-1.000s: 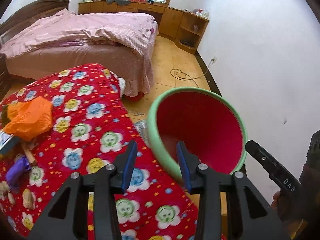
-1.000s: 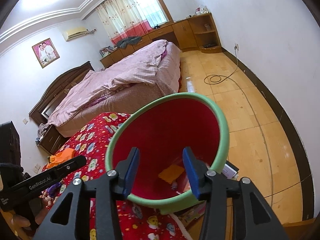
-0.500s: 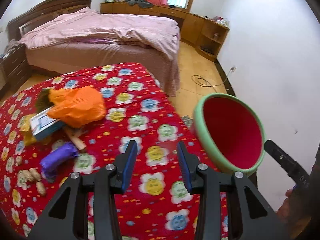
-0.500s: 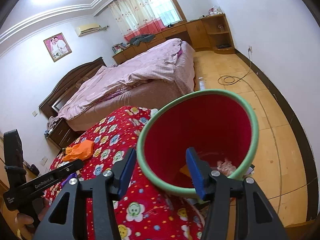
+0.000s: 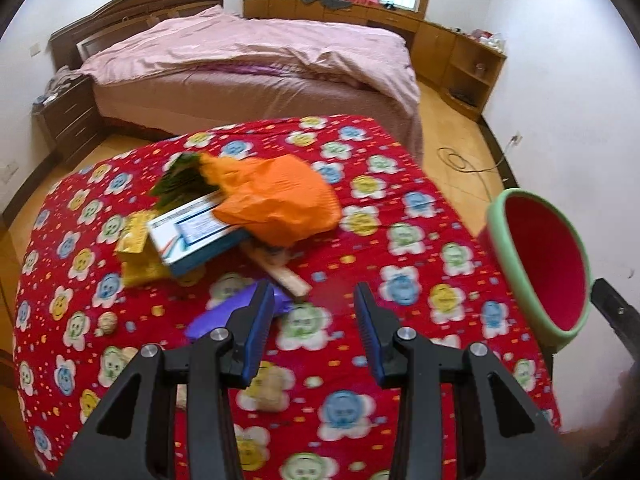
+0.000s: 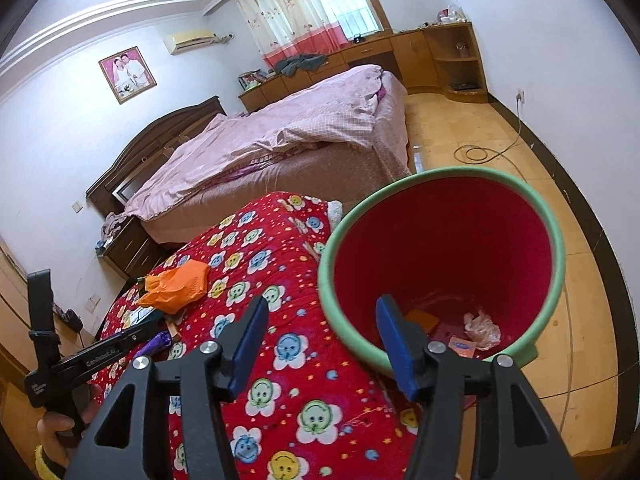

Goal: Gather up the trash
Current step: 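Grasp the purple wrapper with the left tool while the right tool returns over the quilt, then grasp the orange mesh bag with right tool while left tool holds the wrapper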

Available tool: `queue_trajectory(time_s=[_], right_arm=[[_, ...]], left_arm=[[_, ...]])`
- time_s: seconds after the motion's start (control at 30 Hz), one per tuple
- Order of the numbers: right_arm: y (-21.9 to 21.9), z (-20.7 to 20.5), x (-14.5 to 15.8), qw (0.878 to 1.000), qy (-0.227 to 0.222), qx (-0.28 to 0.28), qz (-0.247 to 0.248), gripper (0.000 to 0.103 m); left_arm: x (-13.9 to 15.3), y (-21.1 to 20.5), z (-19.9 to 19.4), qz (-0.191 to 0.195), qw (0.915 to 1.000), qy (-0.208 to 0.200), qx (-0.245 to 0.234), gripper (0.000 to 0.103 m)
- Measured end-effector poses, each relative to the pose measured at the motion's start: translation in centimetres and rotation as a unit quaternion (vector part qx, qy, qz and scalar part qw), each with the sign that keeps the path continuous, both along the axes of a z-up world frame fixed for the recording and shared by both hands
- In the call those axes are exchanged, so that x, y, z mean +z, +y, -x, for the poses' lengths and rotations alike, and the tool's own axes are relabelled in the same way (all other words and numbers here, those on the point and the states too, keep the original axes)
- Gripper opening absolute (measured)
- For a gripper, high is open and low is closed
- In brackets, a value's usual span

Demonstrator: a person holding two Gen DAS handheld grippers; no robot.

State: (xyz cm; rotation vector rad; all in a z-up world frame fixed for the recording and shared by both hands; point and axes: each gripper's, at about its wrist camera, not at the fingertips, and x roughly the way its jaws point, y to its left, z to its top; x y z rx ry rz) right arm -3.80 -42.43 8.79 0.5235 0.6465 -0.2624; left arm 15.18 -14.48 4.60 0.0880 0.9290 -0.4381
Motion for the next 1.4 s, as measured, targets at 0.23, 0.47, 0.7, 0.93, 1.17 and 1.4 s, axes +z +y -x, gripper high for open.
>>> queue_trajectory(time_s=[0.23,0.47,0.7,0.93,1.17,1.4], right_arm=[[1.8,-0.8,-0.3,1.000,0.011,0.013,0.002,0.061],[3.6,-1.9,-0.2,0.999,0.020,0.034,0.004,0.061],[5.3,-3.3,-0.1,0.998,0.027,0.055,0.007,0.061],[6.7,-5.5,-0.4,0.996,0.038,0.079,0.002,0.062],[9.1,-9.1,-0.5,0.992,0.043,0.115,0.003,0.064],[12.0,-14.2,-0.9,0.987,0.043,0.155,-0.004,0.069]], left_arm=[[-2.2,1.8,-1.4,-0.042,0.9990,0.013,0.008,0.049],[-4.3,2.3,-2.5,-0.069,0.9973,0.022,0.010,0.048],[-4.7,4.1,-2.7,-0.026,0.9991,0.028,0.016,0.029],[-3.3,6.4,-2.3,0.023,0.9990,0.025,0.028,0.025],[-0.9,10.1,-3.4,0.048,0.9940,0.004,0.098,0.025],[-0.6,13.0,-4.8,0.040,0.9858,-0.020,0.162,0.025]])
